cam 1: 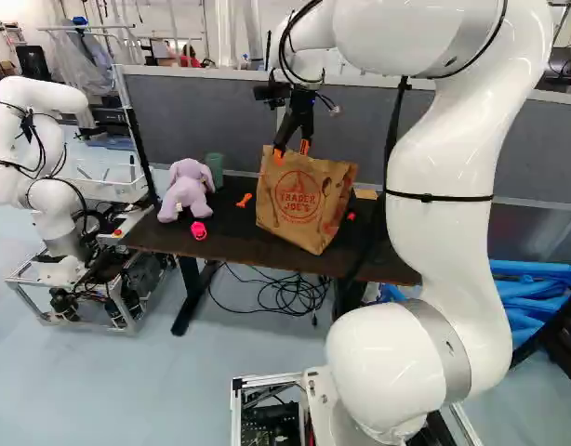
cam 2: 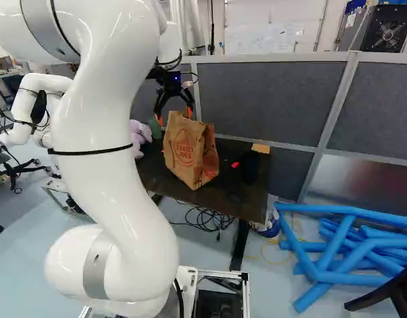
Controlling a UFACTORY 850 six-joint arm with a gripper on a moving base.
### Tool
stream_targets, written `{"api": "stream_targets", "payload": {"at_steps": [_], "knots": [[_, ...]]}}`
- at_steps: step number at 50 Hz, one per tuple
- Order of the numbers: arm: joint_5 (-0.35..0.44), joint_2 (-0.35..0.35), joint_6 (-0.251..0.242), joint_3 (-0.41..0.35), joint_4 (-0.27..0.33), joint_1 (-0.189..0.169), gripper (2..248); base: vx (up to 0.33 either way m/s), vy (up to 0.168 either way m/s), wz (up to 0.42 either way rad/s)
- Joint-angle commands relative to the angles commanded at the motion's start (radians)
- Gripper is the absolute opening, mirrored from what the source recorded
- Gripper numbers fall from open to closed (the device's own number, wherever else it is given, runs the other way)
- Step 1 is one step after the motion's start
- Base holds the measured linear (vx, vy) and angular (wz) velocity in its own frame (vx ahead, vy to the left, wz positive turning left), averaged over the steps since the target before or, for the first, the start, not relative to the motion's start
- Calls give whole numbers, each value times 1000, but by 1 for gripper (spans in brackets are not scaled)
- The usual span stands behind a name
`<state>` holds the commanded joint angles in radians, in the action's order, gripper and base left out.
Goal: Pick up the bag on the ground and place it on the table
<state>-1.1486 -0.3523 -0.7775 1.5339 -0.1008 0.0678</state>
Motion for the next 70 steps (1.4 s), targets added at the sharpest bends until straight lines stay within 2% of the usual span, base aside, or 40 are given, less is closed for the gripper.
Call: {"api": "stream_targets", "payload": {"at_steps": [28, 49, 70], "knots": [[-140, 72, 0, 8, 0, -7, 247, 0, 0, 0], [-150, 122, 0, 19, 0, -17, 247, 0, 0, 0], [-150, 127, 0, 21, 0, -18, 247, 0, 0, 0]]}}
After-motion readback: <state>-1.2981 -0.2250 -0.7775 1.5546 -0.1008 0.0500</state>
